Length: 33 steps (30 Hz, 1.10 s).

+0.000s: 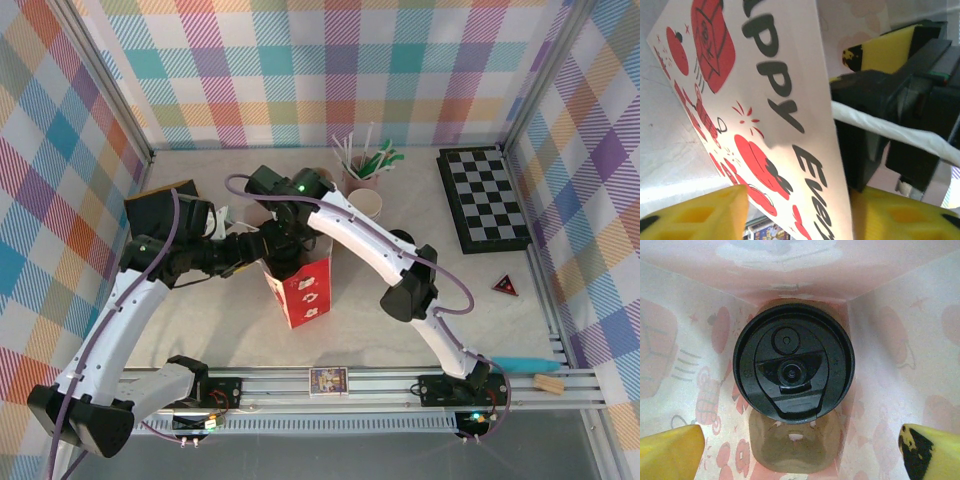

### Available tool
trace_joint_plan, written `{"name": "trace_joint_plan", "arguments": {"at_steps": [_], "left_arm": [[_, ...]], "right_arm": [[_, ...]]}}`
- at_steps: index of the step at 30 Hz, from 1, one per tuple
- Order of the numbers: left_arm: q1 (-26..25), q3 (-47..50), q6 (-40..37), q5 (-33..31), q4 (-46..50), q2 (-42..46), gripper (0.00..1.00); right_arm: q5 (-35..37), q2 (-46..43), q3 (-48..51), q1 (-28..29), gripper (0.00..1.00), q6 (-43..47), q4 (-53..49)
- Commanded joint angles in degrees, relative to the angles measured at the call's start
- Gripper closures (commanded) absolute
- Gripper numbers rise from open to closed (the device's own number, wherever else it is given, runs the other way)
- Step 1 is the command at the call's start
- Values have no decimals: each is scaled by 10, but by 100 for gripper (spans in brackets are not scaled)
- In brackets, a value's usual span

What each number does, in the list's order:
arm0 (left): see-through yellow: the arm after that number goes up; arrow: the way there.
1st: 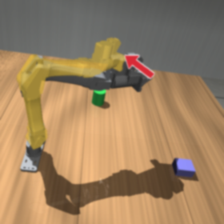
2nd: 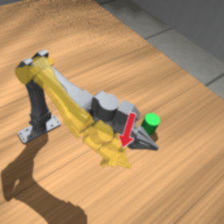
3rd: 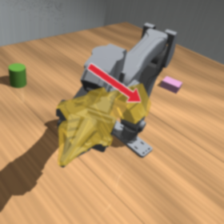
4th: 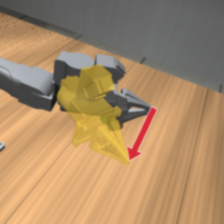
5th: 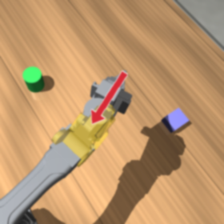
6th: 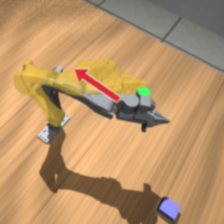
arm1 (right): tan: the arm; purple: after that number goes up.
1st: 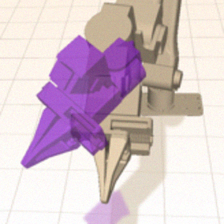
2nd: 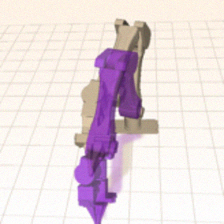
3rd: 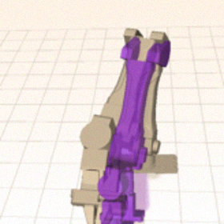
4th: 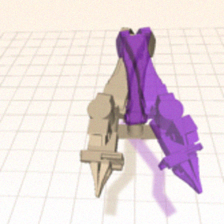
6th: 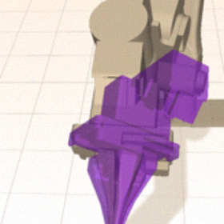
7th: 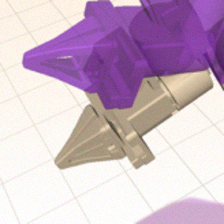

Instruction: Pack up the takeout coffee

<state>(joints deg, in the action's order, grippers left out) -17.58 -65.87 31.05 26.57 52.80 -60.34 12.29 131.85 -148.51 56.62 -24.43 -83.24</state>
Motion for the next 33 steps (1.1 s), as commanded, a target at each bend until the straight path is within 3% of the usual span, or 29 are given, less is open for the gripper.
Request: {"name": "trace_joint_plan", "arguments": {"at_steps": [1,2,4,6,9,33], "left_arm": [[-3,-17,4,-23,16,-17,34],[-3,-21,4,-23,16,-18,27],[-3,-28,3,-24,17,-21,23],[-3,-32,3,-22,18,-21,8],[-3,-38,2,-23,21,-20,0],[0,-86,-12,-47,57,-11,0]], "right_arm": [[-33,-47,-31,10,0,-3,-1],[-33,-47,-31,10,1,-4,-1],[-33,-46,-31,8,0,-7,-2],[-33,-47,-31,7,0,-9,-1],[-34,-49,-32,4,1,-9,-1],[-10,-91,-36,3,1,-10,-6]]}}
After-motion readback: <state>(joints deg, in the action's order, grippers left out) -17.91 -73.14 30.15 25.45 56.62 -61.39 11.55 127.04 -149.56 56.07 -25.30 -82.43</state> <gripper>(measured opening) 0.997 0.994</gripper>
